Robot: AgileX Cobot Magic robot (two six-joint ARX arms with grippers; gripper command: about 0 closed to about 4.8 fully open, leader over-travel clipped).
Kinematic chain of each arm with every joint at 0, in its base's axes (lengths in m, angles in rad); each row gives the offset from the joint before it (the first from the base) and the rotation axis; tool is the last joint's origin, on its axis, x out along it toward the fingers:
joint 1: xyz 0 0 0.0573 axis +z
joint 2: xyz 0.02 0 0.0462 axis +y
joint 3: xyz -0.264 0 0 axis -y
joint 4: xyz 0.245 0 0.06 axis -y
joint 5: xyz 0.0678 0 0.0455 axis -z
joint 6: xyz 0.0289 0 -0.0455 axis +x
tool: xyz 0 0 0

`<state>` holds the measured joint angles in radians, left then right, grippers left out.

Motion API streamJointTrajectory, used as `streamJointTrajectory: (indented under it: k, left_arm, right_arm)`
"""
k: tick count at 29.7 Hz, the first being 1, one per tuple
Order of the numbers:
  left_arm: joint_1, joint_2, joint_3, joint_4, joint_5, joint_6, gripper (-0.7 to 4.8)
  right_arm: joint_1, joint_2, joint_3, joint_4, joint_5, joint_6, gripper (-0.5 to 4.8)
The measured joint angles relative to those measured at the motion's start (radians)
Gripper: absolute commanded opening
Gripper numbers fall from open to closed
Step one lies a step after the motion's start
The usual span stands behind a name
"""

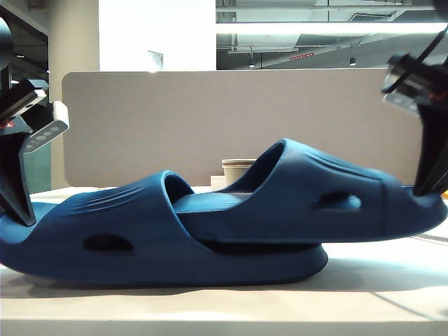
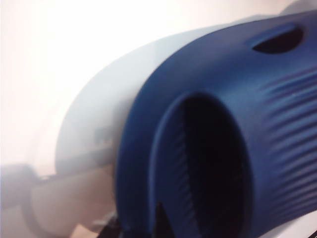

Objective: Interlock the pair of blue slippers on the table with their fronts facing up.

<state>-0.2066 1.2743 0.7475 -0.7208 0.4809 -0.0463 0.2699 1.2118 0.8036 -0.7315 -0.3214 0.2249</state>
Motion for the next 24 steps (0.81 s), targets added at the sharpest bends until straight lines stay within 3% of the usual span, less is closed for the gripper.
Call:
streamJointTrajectory:
  k: [12,24]
  left_arm:
    - [-0.008,0.001,0.020,0.000,-0.015,-0.015,-0.06]
    - [-0.042,0.050,0.020,0.006,-0.023,-0.022,-0.06]
  right_arm:
    - [0.099,0.067,0.000,0.085,0.046,0.040,-0.02]
    - [0.102,0.080,0.002,0.101,0.056,0.040,-0.02]
